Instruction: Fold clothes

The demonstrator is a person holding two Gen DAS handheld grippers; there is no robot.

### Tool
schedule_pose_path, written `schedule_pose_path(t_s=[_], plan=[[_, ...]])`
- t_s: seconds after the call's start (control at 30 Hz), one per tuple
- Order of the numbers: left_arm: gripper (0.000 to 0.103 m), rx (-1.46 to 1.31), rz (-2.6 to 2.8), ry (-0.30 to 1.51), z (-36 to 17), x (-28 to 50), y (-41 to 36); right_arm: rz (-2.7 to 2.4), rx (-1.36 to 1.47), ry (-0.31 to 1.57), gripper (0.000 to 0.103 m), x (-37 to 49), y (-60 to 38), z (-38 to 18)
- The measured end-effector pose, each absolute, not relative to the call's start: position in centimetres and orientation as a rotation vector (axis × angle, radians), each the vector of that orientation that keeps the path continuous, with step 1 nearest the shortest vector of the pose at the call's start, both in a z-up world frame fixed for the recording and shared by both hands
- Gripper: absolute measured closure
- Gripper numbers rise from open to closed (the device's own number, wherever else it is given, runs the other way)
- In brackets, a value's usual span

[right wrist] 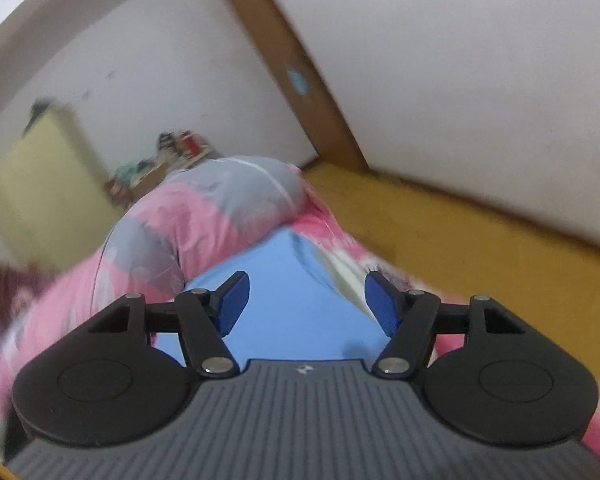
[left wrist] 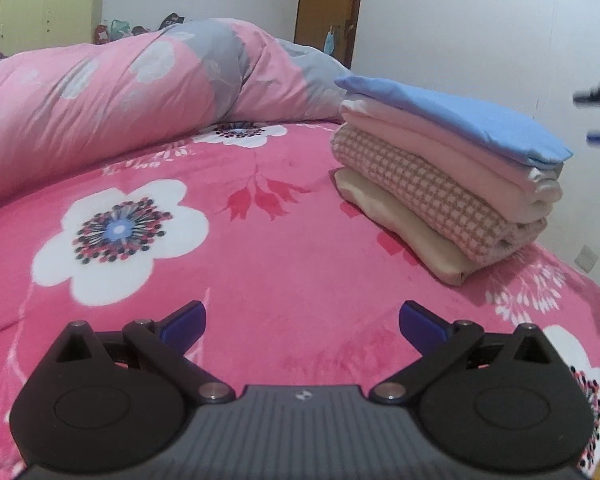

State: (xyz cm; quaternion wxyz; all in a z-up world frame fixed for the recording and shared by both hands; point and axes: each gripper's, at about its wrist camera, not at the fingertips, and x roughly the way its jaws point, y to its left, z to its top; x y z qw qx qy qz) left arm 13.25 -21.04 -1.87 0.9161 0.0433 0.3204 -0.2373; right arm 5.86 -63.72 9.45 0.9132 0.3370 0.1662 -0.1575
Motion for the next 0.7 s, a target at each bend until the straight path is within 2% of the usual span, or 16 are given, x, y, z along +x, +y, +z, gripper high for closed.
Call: schedule_pose_path(t_s=[0.17,0.33,0.4,0.47,0.53,0.7], plan=[[0.000,0.134,-0.435,0.641,-0.1,11.1,-20.3,-0.318,0.958,0.357,0.039,5.4,-66.0,3.1],[0.000,0.155,-0.409,0.628,1.0,9.5,-20.5,-0.249,1.026,0.347,0.041,7.1,-66.2,0.7],[0.000,0.173,-0.409,0.620,1.3,9.0,-20.7,-0.234,0.994,0.329,0.050,7.7,-65.9,0.9],[0.000,0.185,-0.409,0.614,1.4,8.5,-20.9,-0.228,0.952,0.321,0.087,8.1,-65.7,1.7],[0.000,0.190,-0.408,0.610,1.6,8.2,-21.0,-0.228,0.904,0.318,0.096,8.4,-65.4,2.6],[0.000,0.191,-0.411,0.619,1.6,7.8,-21.2,-0.226,0.776,0.269,0.097,8.5,-64.8,5.4]])
